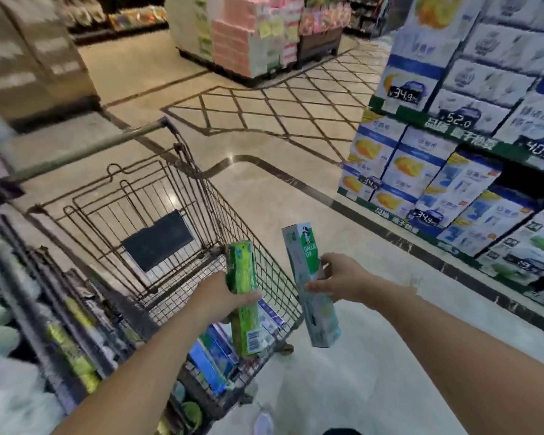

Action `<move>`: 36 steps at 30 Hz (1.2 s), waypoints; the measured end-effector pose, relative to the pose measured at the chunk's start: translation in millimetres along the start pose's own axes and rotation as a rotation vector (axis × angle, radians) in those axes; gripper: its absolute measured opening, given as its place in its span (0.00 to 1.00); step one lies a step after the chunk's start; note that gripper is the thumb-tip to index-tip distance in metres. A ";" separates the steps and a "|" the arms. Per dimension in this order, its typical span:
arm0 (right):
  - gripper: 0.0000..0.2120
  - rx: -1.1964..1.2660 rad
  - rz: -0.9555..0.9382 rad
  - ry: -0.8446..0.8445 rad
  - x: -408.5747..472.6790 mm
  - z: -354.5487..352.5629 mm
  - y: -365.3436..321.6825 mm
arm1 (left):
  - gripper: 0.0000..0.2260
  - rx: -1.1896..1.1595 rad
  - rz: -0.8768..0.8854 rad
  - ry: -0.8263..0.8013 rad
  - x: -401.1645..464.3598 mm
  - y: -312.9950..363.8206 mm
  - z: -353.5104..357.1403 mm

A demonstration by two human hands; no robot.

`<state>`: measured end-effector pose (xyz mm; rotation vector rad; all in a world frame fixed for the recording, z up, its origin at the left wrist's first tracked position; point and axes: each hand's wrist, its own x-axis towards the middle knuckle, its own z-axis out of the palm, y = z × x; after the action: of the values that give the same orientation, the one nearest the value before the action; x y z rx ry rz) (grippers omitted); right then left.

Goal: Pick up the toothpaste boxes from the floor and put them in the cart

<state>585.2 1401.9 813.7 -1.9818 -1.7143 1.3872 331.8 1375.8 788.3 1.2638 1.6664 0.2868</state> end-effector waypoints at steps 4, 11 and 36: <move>0.20 -0.061 -0.042 -0.100 67.9 22.2 -15.7 | 0.15 -0.072 -0.110 0.069 21.6 -22.4 -16.5; 0.19 -0.148 -0.038 -0.298 184.9 86.7 -11.2 | 0.27 -0.207 -0.365 0.153 65.0 -68.7 -1.2; 0.25 -0.496 0.120 -0.468 324.1 256.5 128.3 | 0.52 -0.189 -0.847 0.212 168.9 -241.1 107.9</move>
<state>456.1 1528.3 420.5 -2.1436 -2.3738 1.7013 278.5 1375.0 479.4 0.3224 2.1379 0.0510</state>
